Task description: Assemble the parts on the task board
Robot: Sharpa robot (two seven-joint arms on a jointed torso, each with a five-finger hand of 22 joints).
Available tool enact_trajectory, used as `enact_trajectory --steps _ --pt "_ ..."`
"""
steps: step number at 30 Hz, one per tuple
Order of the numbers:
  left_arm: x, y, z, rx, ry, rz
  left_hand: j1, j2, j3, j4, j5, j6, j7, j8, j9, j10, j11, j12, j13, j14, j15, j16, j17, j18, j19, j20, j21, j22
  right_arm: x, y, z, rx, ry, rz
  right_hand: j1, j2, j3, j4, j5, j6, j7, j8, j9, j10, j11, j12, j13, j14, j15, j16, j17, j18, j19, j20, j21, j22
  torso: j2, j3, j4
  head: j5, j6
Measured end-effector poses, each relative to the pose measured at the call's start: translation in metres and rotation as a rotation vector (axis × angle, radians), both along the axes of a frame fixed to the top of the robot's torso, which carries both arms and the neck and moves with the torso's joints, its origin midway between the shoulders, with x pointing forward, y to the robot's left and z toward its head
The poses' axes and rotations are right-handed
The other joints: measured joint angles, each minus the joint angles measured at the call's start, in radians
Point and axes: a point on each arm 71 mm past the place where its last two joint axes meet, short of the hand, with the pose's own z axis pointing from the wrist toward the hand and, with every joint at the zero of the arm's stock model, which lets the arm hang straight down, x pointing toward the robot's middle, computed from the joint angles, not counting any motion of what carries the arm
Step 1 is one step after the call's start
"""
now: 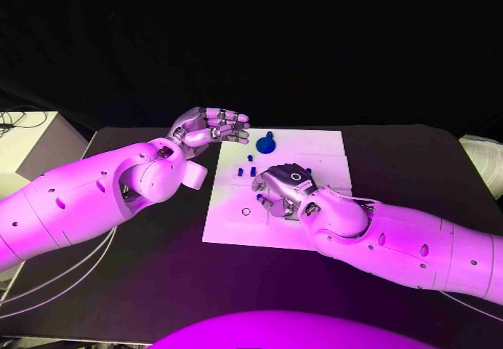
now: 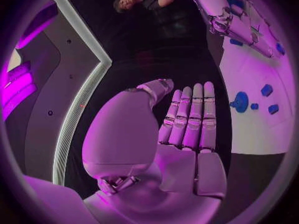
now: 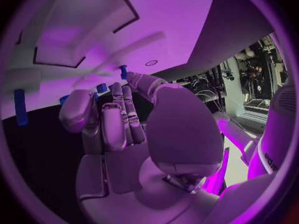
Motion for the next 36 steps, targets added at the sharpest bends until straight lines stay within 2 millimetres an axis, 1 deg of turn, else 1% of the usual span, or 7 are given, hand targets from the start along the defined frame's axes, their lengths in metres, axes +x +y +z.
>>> enact_trajectory --steps 12,18,21,22,28,31,36 --pt "0.0 0.0 0.0 0.001 0.003 -0.004 0.0 0.0 0.0 0.0 0.0 0.0 0.0 0.0 0.0 -0.004 0.004 0.0 0.0 0.0 0.0 0.0 0.002 0.0 0.0 0.0 0.0 -0.001 -0.005 -0.007 0.005 0.066 -0.005 -0.009 0.003 -0.003 -0.013 0.001 0.0 -0.012 0.005 -0.008 -0.002 0.0 0.0 0.0 0.0 0.0 0.0 0.0 -0.001 0.0 0.0 0.0 -0.003 -0.003 0.0 -0.0001 0.0 -0.002 0.003" --pt "0.0 0.001 0.0 0.002 0.004 -0.003 0.0 0.0 0.0 0.0 0.0 0.0 0.0 0.0 0.0 -0.004 0.004 0.0 0.0 0.0 0.0 0.0 0.002 0.0 0.0 0.0 0.0 -0.001 -0.004 -0.03 0.013 0.073 -0.001 -0.039 0.009 -0.009 -0.013 0.001 0.0 -0.015 0.001 -0.008 -0.004 0.028 -0.005 0.016 0.008 0.0 0.0 0.011 0.016 0.0 0.004 0.003 0.027 0.019 -0.001 -0.0005 -0.0002 -0.005 0.007" --pt "0.0 0.002 0.0 0.004 0.004 -0.001 0.0 0.0 0.0 0.0 0.0 0.0 0.0 0.0 0.0 -0.004 0.004 0.0 0.0 0.0 0.0 -0.003 0.002 0.0 0.0 0.0 -0.002 -0.002 0.001 -0.046 0.024 0.076 -0.01 -0.065 0.019 0.0 -0.007 0.0 0.008 -0.017 0.004 -0.013 -0.004 0.043 -0.007 0.016 0.009 0.0 0.0 0.016 0.023 0.0 0.011 0.003 0.04 0.029 -0.001 -0.0007 -0.0006 -0.008 0.01" --pt "0.0 0.003 0.0 0.005 0.004 -0.001 0.0 0.0 0.0 0.0 0.0 0.0 0.0 0.0 0.0 -0.004 0.004 0.0 0.0 0.0 0.0 -0.004 0.003 0.0 0.0 0.0 -0.004 -0.003 0.003 -0.051 0.028 0.077 -0.012 -0.073 0.023 -0.004 -0.004 0.001 0.008 -0.015 0.008 -0.013 -0.004 0.043 -0.007 0.016 0.009 0.0 0.0 0.016 0.024 0.0 0.011 0.003 0.041 0.03 -0.001 -0.0009 -0.0011 -0.009 0.011" --pt "0.0 0.006 0.0 0.007 0.003 0.006 0.0 0.0 0.0 0.0 0.0 0.0 0.0 0.0 0.0 -0.004 0.004 0.0 0.0 0.0 0.0 -0.004 0.003 0.0 0.0 0.0 -0.004 -0.003 0.024 -0.086 0.052 0.056 -0.024 -0.143 0.022 -0.005 -0.004 0.001 0.008 -0.021 0.014 -0.02 -0.007 0.047 -0.004 0.011 0.009 0.0 0.0 0.016 0.017 0.0 0.011 0.003 0.034 0.026 -0.002 -0.0008 -0.0023 -0.014 0.019" --pt "0.0 0.007 -0.001 0.008 0.002 0.008 0.0 0.0 0.0 0.0 0.0 0.0 0.0 0.0 0.0 -0.004 0.004 0.0 0.0 0.0 0.0 -0.004 0.003 0.0 0.0 0.0 -0.004 -0.003 0.033 -0.098 0.057 0.032 -0.017 -0.168 0.012 -0.015 -0.031 0.002 0.001 -0.037 0.014 -0.034 -0.011 0.017 0.0 0.005 0.003 0.0 0.0 0.004 0.005 0.0 0.009 0.005 0.012 0.014 -0.002 0.0 -0.0023 -0.017 0.024" --pt "0.001 0.008 -0.001 0.008 0.002 0.011 0.0 0.0 0.0 0.0 0.0 0.0 0.0 0.0 0.0 -0.004 0.004 0.0 0.0 0.0 0.0 -0.004 0.003 0.0 0.0 0.0 -0.004 -0.003 0.044 -0.111 0.055 -0.017 0.009 -0.194 0.012 -0.015 -0.075 -0.003 0.001 -0.057 0.014 -0.052 -0.019 -0.021 0.005 0.004 -0.003 0.0 0.007 0.004 0.012 0.0 0.007 0.007 0.016 0.02 -0.001 0.0005 -0.0017 -0.022 0.029"
